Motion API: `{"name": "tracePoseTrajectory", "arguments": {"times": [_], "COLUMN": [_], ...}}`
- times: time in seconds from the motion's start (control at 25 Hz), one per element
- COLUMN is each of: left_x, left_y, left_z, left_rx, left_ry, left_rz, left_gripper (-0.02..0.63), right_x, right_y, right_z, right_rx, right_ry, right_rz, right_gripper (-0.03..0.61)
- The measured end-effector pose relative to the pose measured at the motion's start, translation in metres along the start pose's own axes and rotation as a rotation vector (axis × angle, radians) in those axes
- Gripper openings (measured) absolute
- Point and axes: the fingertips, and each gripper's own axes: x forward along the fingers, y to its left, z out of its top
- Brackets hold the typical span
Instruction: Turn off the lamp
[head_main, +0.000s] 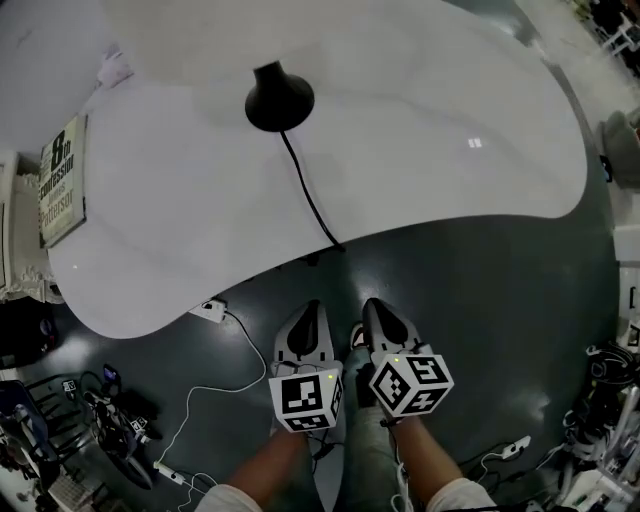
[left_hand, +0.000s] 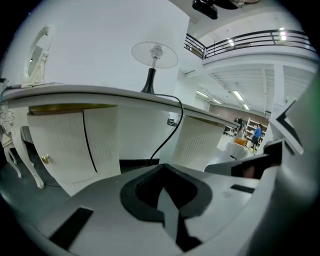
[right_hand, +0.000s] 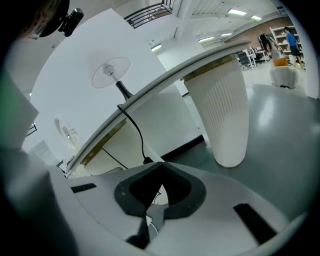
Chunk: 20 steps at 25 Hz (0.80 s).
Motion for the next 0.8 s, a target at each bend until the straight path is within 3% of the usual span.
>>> {"name": "tracePoseTrajectory", "arguments": {"times": [0.52,0.8], "left_x": [-0.085,-0.132], "left_y": [-0.027,-0.058], "left_z": [0.117,0.176], "left_rx": [0.035,0.101], "left_ry": [-0.074,-0.137], "left_rz": [-0.021,-0.069], "left_gripper": [0.009,0.009], "right_x": [-0.069,-0.111], "right_y": [0.071,0.108], "right_z": [0.083,0.117], "right_rx": [0.035,-0.020], "right_ry": [-0.075,-0.091], "right_rz": [0.005,0.026], "right_gripper": [-0.002,-0.002]}}
